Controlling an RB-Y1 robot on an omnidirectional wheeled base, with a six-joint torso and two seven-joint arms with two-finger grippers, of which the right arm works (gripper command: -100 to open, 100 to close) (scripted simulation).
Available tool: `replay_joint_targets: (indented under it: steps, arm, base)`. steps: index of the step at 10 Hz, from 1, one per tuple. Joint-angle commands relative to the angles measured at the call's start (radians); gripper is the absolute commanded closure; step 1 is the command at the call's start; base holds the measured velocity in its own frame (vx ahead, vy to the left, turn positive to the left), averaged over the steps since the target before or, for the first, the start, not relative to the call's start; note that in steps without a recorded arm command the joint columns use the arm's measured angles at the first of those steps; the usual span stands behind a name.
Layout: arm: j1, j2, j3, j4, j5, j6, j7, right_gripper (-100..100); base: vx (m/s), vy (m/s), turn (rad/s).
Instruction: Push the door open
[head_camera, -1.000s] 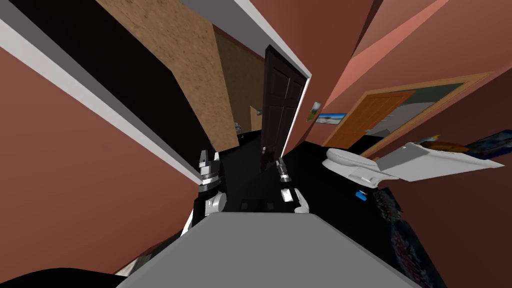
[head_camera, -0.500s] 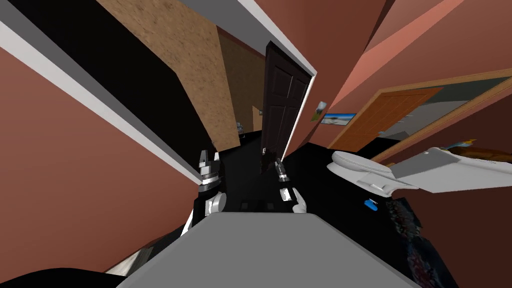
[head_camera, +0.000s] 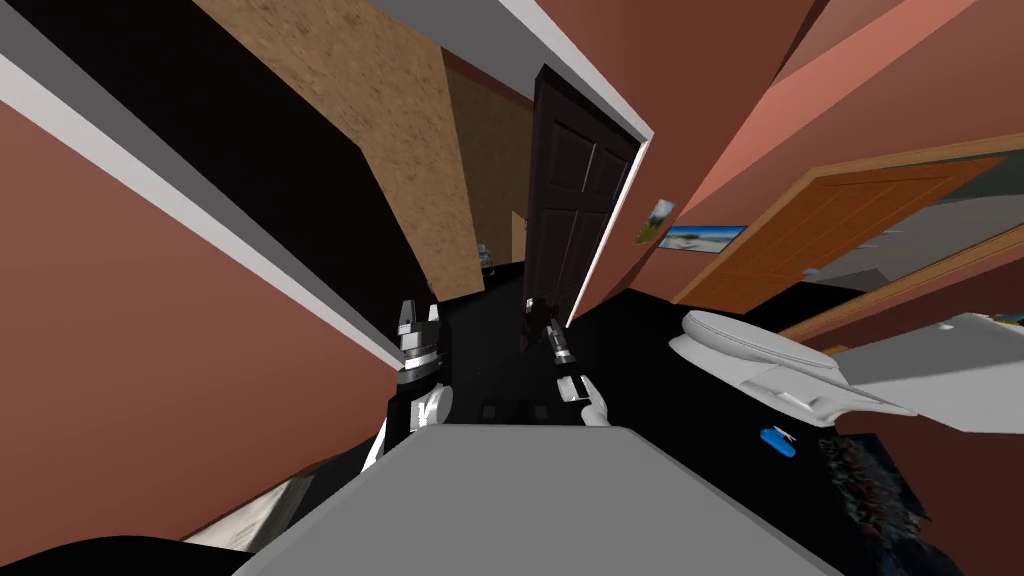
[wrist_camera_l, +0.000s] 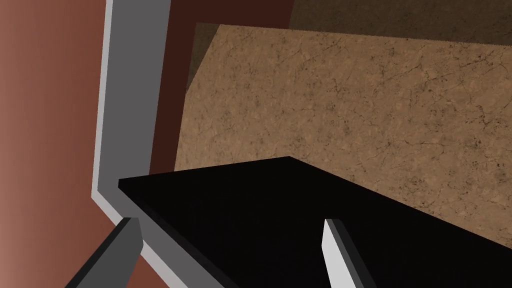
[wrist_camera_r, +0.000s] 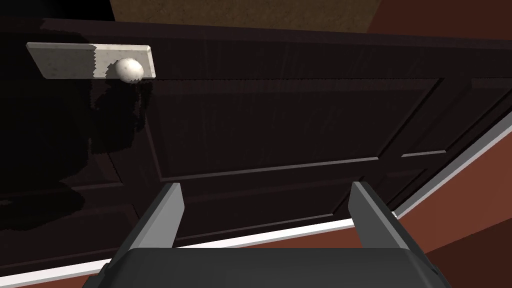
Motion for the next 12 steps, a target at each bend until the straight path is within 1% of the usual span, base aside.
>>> replay_joint_targets:
  steps: [1,7,12]
  arm:
    - [-0.020,0.004,0.002,0.043,0.000,-0.004,0.004,-100]
    - [-0.088,0.020,0.006,0.199,-0.002,-0.026,0.015,-100]
    - [-0.140,0.038,0.009,0.316,-0.004,-0.042,0.024,-100]
  base:
    - [0.040,-0.094,0.124]
    - [0.058,-0.096,0.107]
    - [0.054,-0.097,0.105]
